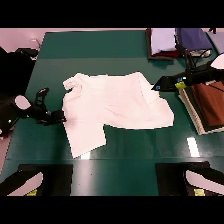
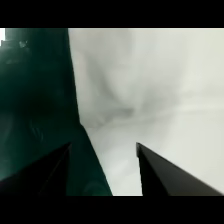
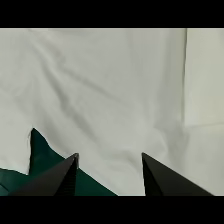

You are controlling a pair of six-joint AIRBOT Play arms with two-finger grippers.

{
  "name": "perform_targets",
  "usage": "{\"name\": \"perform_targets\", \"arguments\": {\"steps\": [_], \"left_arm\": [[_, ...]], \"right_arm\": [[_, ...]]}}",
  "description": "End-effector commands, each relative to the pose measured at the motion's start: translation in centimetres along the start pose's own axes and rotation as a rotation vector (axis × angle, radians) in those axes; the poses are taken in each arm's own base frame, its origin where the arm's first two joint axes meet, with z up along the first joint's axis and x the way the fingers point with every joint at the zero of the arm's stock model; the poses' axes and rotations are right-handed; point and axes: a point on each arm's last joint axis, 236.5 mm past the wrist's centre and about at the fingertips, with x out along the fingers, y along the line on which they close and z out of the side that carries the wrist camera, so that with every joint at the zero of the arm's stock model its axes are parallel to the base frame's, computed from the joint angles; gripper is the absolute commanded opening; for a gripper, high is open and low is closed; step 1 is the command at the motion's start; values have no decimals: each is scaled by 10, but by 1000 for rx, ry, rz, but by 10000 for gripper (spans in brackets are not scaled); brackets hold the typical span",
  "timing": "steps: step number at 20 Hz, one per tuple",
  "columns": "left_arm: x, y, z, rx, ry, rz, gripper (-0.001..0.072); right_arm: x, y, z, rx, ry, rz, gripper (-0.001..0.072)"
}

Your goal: Fold the shirts.

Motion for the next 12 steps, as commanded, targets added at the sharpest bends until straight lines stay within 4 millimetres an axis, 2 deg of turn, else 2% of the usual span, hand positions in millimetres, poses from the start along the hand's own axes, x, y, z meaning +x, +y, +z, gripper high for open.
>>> {"name": "perform_targets", "arguments": {"steps": [1,3,6,10,11,12], "left_arm": [[13,0,3,-76,-56,-28,501],[15,0,10,-101,-85,-33,501],[23,-5,8,-134,-63,-61,501],[28,-28,7,-157,-34,-163,492],[26,-32,8,-161,-35,-176,282],[23,-33,10,-147,-44,-178,32]], "right_arm": [[-7,5,-3,-9,-20,3,470],[-7,6,-4,-9,-15,4,470],[-7,6,-5,-9,-10,6,470],[-7,6,-5,-9,-10,6,469],[-7,5,-5,-8,-10,3,469],[-9,1,-5,1,-12,-1,469]]}}
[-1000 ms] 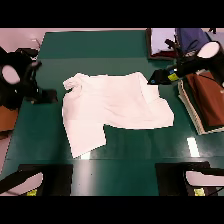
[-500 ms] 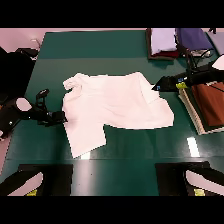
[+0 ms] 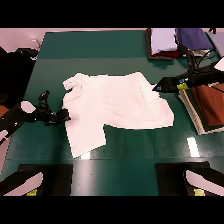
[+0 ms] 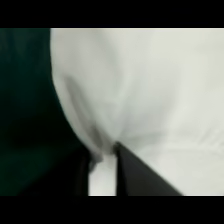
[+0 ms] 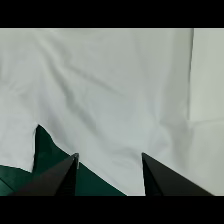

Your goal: Fold the shirts.

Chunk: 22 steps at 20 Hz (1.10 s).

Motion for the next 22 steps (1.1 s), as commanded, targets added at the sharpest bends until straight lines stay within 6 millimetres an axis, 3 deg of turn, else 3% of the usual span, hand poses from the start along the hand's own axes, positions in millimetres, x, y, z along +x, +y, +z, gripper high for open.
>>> {"name": "perform_targets", "arguments": {"steps": [1,4,7,9,12,16,18,19,21,22], "left_arm": [[-5,-17,6,18,-8,-57,29],[-26,-36,17,124,-15,-82,28],[-51,-55,33,195,-89,-107,28],[-57,-59,36,203,-104,-114,28],[-57,-59,38,202,-111,-115,28],[-57,-59,37,203,-109,-115,29],[-57,-59,37,203,-107,-115,29],[-57,-59,36,203,-106,-115,28],[-58,-60,37,205,-109,-116,28],[-64,-63,38,212,-127,-122,27]], "right_arm": [[-5,-9,-2,20,5,-10,469],[-18,-51,-27,119,60,-66,469],[-26,-122,-87,308,116,-190,474],[-24,-157,-128,491,123,-195,605],[-4,-169,-163,650,149,-99,590],[34,-168,-163,681,152,-33,544],[51,-166,-161,645,175,-45,482],[58,-164,-160,626,183,-51,394],[66,-160,-154,558,180,-66,112],[64,-157,-148,516,171,-70,20]]}}
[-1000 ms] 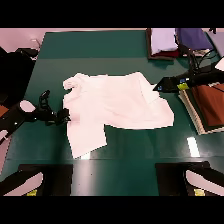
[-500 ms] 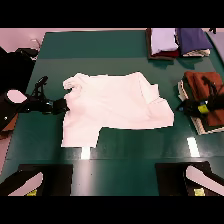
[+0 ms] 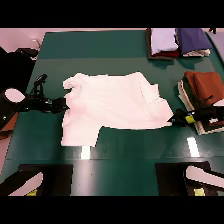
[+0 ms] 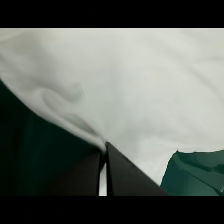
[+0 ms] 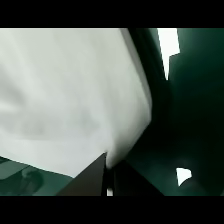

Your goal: Fold the shirts.

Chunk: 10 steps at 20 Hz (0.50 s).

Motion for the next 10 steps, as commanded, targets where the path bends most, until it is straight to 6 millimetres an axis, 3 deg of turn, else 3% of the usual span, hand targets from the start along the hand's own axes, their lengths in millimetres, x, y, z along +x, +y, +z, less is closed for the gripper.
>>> {"name": "perform_targets", "arguments": {"steps": [1,3,5,8,10], "left_arm": [[-16,-10,9,27,-50,-11,27],[-58,-35,34,95,-177,-31,27],[-129,-78,63,203,-360,-66,27],[-274,-159,89,379,-713,-140,27],[-364,-203,84,482,-915,-172,27]], "right_arm": [[-1,18,12,-112,-48,-15,20],[-45,50,32,-218,-161,-11,19],[-114,98,50,-366,-337,-21,19],[-245,184,53,-599,-707,-63,19],[-329,238,29,-724,-952,-83,19]]}}
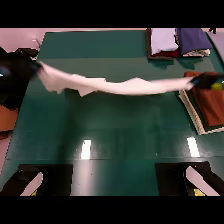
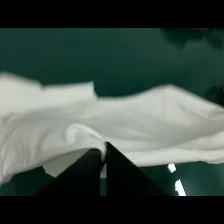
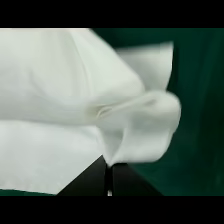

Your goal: Fold the shirts.

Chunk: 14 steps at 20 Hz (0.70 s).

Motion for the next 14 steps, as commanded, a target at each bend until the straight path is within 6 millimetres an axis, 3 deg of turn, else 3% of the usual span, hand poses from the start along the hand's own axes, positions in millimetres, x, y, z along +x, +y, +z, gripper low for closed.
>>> {"name": "perform_targets", "arguments": {"steps": [1,3,5,7,8,10,12,14], "left_arm": [[-123,-79,105,191,-356,-50,27],[-181,-111,139,244,-512,-65,27],[-228,-132,160,281,-639,-71,26],[-263,-143,173,320,-737,-50,25],[-270,-141,176,335,-754,-21,25],[-254,-120,173,334,-693,55,25],[-198,-79,156,290,-500,137,27],[-125,-38,129,233,-280,168,28]], "right_arm": [[-135,74,93,-238,-406,-73,19],[-192,106,112,-314,-545,-104,19],[-238,123,122,-345,-644,-151,19],[-266,130,125,-369,-690,-207,18],[-274,131,126,-375,-699,-230,18],[-276,130,129,-351,-691,-230,18],[-254,116,133,-306,-618,-194,18],[-203,96,130,-261,-452,-120,17]]}}
